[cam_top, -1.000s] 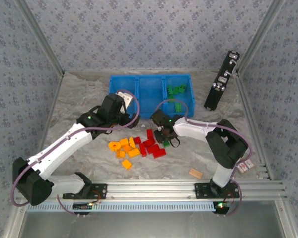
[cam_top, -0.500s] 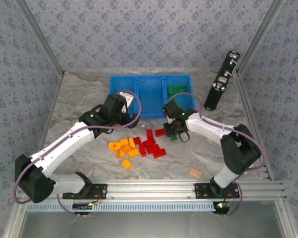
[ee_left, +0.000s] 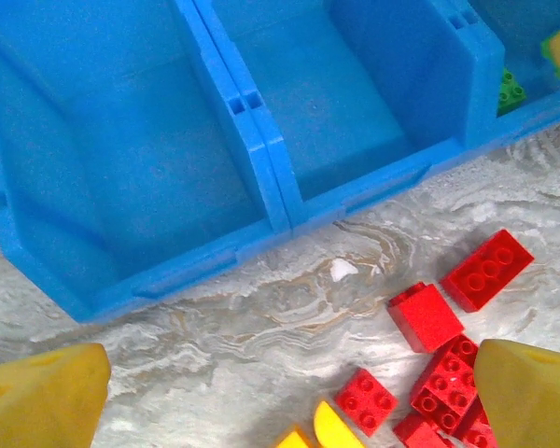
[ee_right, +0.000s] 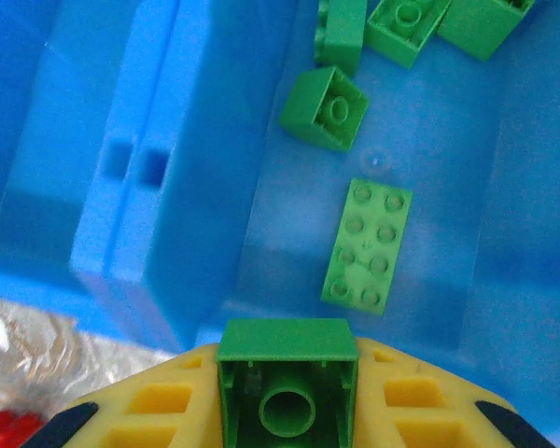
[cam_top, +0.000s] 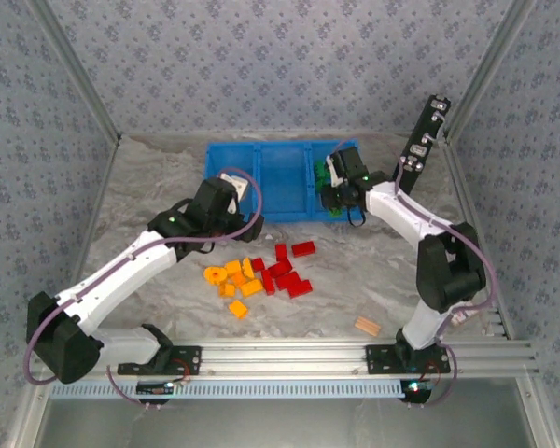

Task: Sort the legos into containers by color
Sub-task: Place the lego in the container.

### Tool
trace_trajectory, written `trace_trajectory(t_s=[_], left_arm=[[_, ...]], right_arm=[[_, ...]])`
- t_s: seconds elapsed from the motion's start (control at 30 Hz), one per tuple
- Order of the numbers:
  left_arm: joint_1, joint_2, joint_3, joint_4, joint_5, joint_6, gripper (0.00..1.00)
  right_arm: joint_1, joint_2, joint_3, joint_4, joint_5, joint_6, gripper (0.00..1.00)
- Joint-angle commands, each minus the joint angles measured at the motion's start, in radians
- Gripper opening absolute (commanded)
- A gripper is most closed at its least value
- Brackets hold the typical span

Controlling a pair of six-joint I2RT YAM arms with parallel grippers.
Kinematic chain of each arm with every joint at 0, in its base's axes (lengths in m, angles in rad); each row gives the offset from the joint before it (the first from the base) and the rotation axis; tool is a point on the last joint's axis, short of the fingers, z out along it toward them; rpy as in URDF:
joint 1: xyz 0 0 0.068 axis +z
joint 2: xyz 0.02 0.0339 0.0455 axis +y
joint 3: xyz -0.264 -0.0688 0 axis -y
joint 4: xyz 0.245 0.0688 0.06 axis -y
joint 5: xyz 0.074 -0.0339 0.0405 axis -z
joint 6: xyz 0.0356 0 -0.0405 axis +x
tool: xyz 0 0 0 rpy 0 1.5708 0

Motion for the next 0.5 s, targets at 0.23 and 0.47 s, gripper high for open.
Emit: trace_trajectory(t_s=[0.23, 0.47], left_arm=[[0.001, -0.063, -0.147, 0.1, 0.058, -0.336, 1.0], [-0.081, 0.069, -0.178, 0.136, 0.1, -0.4, 1.0]], right_arm=[[-0.052, 0.178, 0.125, 0.091, -0.013, -0.056, 0.33], [-0.057, 0.215, 0.117, 0.141, -0.003, -0.057, 0.4]])
